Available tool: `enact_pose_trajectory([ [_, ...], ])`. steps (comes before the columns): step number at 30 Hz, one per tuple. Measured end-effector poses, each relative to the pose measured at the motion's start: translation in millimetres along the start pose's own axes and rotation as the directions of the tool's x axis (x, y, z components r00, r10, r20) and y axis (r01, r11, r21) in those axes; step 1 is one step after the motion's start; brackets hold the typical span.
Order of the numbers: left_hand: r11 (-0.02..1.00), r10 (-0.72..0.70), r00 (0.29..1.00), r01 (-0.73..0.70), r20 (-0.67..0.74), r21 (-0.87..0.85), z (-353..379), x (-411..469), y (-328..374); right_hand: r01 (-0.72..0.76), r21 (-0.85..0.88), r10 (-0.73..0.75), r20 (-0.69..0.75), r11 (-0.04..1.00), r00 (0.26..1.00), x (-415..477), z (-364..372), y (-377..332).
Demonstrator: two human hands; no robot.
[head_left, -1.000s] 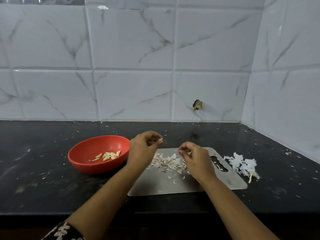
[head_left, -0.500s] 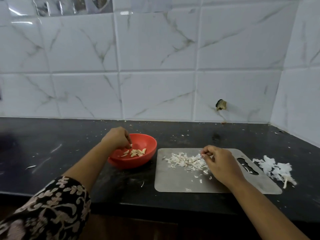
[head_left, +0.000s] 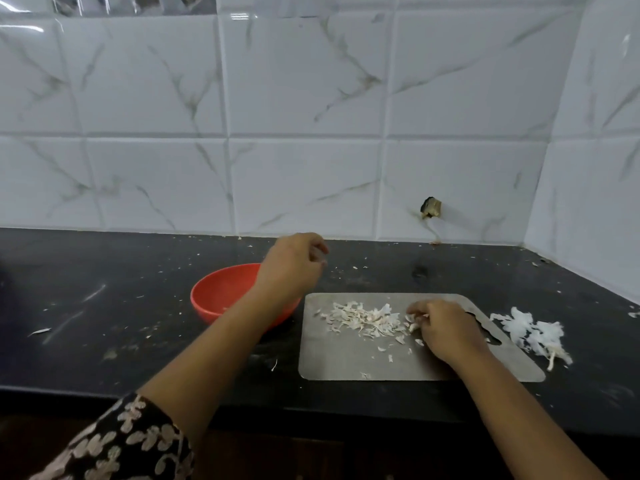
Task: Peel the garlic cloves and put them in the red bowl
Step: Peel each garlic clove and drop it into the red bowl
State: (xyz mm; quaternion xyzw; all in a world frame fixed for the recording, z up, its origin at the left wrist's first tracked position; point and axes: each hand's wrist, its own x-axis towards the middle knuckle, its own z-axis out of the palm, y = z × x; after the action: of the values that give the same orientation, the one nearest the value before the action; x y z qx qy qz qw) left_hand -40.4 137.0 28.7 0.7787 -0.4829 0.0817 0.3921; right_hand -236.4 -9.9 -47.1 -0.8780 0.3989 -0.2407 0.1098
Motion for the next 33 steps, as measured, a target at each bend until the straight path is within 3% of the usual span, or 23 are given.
enact_pose_trajectory([
  [4, 0.995, 0.101, 0.986, -0.098, 0.135, -0.031, 44, -19, 27, -0.014, 0.045, 0.014, -0.001, 0.999, 1.000, 3, 3, 6],
  [7, 0.996, 0.078, 0.977, -0.070, 0.199, -0.045, 70, -28, 27, -0.012, 0.033, 0.012, 0.004, 0.999, 1.000, 3, 2, 11],
  [10, 0.997, 0.060, 0.978, -0.050, 0.199, -0.052, 85, -32, 22, -0.006, 0.043, 0.006, 0.001, 0.999, 1.000, 4, 0, 13],
  [16, 0.966, 0.066, 0.981, -0.017, 0.184, -0.257, 98, -37, 13, -0.070, 0.034, 0.068, 0.056, 0.997, 0.996, 13, 2, 14],
  [19, 0.930, 0.067, 0.986, -0.006, 0.152, -0.368, 98, -38, 12, -0.036, 0.240, 0.039, -0.006, 0.970, 0.999, 15, -3, 7],
  [23, 0.884, 0.075, 0.990, -0.013, 0.115, -0.468, 92, -40, 16, 0.008, 0.544, 0.015, -0.038, 0.839, 0.999, 10, -7, -15],
  [30, 0.906, 0.152, 0.985, -0.106, 0.082, -0.410, 87, -43, 16, 0.051, 0.686, -0.051, -0.021, 0.725, 0.998, 8, 4, -25],
  [33, 0.922, 0.157, 0.988, -0.147, 0.000, -0.358, 87, -43, 15, 0.066, 0.752, -0.095, -0.005, 0.655, 0.996, 6, 7, -24],
])
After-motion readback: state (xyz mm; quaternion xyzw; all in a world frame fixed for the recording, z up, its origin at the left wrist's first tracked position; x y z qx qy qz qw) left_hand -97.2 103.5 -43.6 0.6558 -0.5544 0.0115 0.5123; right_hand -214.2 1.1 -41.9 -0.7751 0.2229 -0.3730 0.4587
